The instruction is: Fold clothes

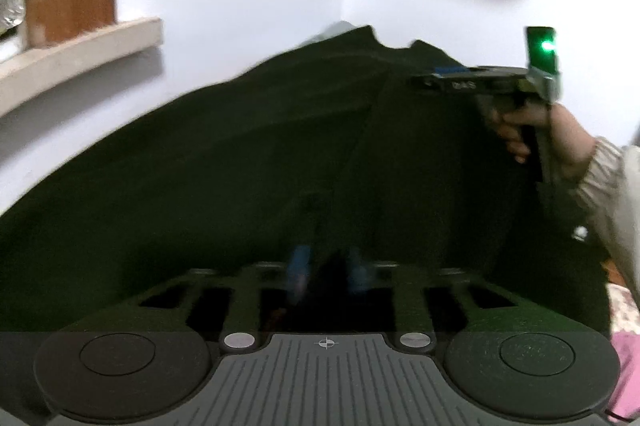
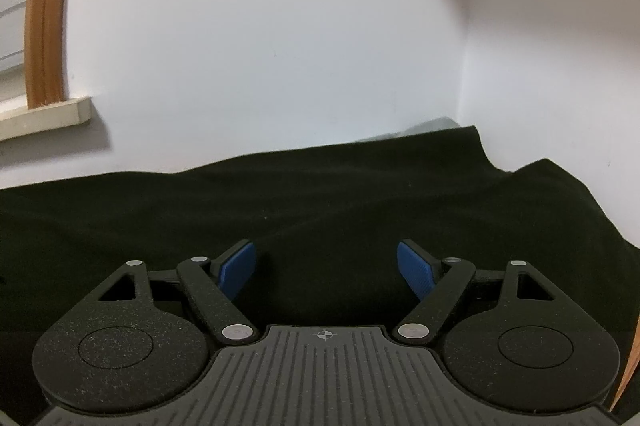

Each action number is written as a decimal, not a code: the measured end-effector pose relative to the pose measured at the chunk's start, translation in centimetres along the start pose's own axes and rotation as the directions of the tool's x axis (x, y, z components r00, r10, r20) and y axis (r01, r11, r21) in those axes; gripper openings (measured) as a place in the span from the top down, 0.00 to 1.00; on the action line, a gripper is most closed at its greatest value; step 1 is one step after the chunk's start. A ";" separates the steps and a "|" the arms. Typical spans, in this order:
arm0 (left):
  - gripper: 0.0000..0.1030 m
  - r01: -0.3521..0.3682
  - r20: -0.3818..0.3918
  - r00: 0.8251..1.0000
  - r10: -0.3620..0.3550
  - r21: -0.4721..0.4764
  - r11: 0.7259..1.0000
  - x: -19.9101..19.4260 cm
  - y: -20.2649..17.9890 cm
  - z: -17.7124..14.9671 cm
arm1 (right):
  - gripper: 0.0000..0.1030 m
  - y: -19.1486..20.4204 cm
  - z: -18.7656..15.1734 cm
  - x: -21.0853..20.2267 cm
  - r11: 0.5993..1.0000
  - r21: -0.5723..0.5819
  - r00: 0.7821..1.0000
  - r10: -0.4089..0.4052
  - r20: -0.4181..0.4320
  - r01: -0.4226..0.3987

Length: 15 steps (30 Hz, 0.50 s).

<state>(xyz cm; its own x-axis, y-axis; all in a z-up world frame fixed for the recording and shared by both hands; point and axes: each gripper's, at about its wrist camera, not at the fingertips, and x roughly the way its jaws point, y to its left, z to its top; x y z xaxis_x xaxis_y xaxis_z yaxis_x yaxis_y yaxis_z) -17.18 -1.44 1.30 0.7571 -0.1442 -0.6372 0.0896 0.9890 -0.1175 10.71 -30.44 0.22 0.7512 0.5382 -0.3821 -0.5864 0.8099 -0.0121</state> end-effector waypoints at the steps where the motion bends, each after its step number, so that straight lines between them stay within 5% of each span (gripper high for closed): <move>1: 0.98 0.014 0.000 1.000 -0.014 0.001 1.000 -0.1 -0.1 -0.1 | 0.24 0.0 0.0 0.0 1.000 0.002 1.000 0.002 0.001 -0.002; 3: 0.98 -0.044 0.086 0.996 0.038 0.069 0.997 -1.6 -1.1 0.4 | 0.24 -0.2 0.0 0.0 1.000 0.006 1.000 0.004 0.005 -0.004; 7: 0.98 -0.108 0.251 0.964 0.089 0.061 0.992 -5.3 -0.6 3.7 | 0.24 -0.5 0.0 -0.3 1.000 0.025 1.000 0.007 0.020 -0.007; 10: 0.98 -0.182 0.163 0.973 0.163 0.110 0.977 -2.1 0.2 3.9 | 0.24 -0.7 0.0 -0.2 0.999 0.037 1.000 0.011 0.017 -0.012; 15: 0.84 -0.277 0.108 0.957 0.270 0.063 0.959 0.1 2.2 2.7 | 0.24 -0.4 0.1 -0.1 0.999 0.041 1.000 0.002 0.010 -0.002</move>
<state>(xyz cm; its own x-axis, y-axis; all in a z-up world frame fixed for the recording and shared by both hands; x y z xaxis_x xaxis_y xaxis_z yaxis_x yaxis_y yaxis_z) -15.14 0.84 3.03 0.8186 0.1320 -0.5590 -0.0834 0.9902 0.1116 10.89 -30.83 0.33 0.7530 0.5422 -0.3728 -0.5752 0.8175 0.0271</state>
